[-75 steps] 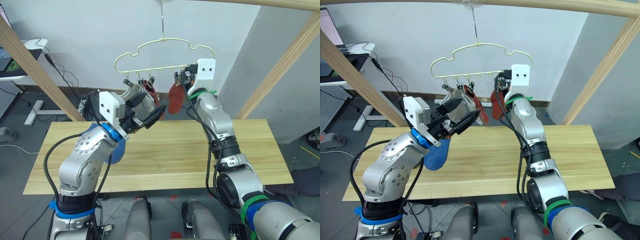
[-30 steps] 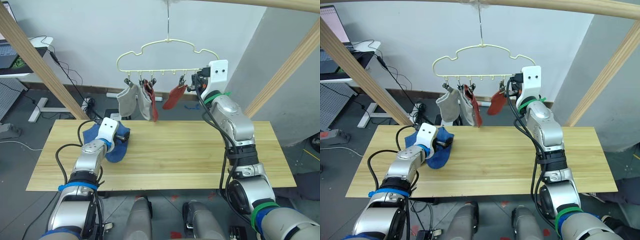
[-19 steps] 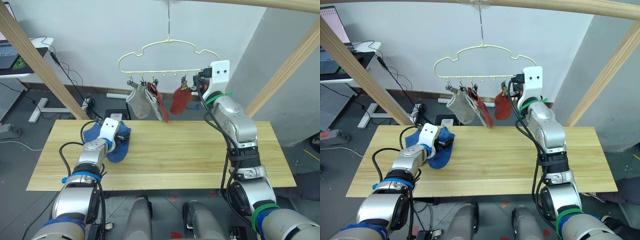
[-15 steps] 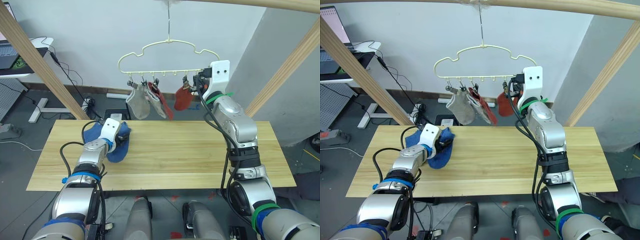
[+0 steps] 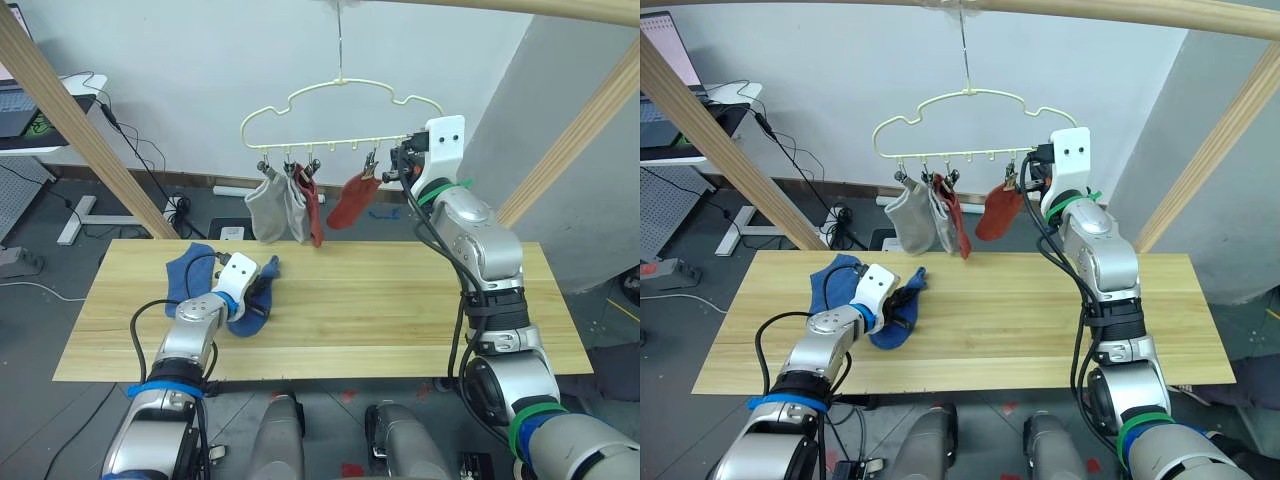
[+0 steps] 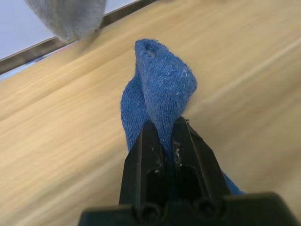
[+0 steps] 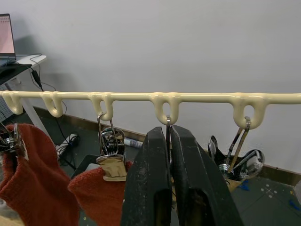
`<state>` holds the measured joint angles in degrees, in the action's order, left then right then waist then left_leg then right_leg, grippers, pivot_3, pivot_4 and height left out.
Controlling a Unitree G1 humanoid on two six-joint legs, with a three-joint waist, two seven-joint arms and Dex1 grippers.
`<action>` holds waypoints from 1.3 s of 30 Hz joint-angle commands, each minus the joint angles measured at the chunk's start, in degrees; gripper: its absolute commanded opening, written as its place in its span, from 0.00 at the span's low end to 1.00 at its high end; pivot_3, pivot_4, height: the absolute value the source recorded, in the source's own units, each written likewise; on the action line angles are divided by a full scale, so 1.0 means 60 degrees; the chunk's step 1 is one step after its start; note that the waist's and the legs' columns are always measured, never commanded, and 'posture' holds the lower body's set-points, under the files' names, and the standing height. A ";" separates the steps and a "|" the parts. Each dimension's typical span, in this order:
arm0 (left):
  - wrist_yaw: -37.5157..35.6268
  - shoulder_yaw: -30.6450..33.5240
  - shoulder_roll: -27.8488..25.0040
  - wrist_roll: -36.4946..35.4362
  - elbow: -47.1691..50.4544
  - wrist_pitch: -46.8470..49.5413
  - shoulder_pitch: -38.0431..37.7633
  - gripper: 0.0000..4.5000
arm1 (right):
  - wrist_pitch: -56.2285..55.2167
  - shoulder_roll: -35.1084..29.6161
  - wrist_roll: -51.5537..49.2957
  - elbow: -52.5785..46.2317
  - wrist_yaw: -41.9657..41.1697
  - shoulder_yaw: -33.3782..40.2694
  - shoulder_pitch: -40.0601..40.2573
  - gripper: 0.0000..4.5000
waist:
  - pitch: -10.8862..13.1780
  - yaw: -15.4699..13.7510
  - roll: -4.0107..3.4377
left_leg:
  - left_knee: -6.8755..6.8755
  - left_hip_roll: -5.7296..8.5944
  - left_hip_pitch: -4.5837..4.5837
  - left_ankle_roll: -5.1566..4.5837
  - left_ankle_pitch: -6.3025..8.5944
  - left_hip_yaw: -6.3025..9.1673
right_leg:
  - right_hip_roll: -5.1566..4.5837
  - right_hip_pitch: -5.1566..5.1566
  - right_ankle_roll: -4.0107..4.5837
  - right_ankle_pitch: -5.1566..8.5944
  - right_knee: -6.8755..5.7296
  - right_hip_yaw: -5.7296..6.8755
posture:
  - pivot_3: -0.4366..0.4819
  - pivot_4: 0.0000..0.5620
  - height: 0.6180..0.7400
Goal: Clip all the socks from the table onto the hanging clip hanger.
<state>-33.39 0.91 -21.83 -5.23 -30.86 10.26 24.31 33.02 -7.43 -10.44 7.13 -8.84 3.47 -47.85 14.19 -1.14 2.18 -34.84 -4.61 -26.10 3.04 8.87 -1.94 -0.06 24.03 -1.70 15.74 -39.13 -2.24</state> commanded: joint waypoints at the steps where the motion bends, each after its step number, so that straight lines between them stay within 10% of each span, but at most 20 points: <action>1: -0.0497 0.0164 0.0449 -0.1102 0.2558 0.0342 -0.0468 0.01 | 0.0322 -0.0164 -0.0339 -0.0183 -0.0114 0.0395 -0.0075 0.00 | -0.0001 -0.0017 0.0001 | 0.0000 0.0000 -0.0001 0.0000 0.0000 0.0001 | -0.0001 0.0000 0.0000 0.0000 0.0000 0.0000 | 0.53 0.37 1.00; 11: -0.0541 -0.1316 0.0974 -0.0690 0.5597 0.0132 -0.0389 0.01 | 0.3950 -0.0142 -0.2831 -0.0641 -0.0022 0.2140 -0.0875 0.00 | -0.0004 -0.0027 0.0002 | -0.0009 0.0005 0.0003 -0.0001 -0.0001 0.0005 | -0.0001 -0.0014 0.0000 -0.0001 0.0001 0.0000 | 0.53 0.36 1.00; 39: 0.0177 -0.1558 0.1907 -0.0012 0.3634 -0.1207 0.1363 0.01 | 0.6553 0.0956 -0.5497 -0.1429 0.2223 0.4055 -0.1377 0.00 | -0.0004 0.0170 0.0001 | -0.0003 0.0006 -0.0012 -0.0003 0.0001 0.0007 | 0.0006 0.0001 -0.0002 0.0000 0.0006 -0.0002 | 0.49 0.39 1.00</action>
<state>-32.73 -8.60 -10.93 -5.36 -9.83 4.54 31.61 72.27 -1.74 -41.86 0.70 4.10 27.94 -55.86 14.16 -0.12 2.19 -34.86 -4.58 -26.18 3.02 8.88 -1.90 -0.02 24.04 -1.72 15.74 -39.09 -2.25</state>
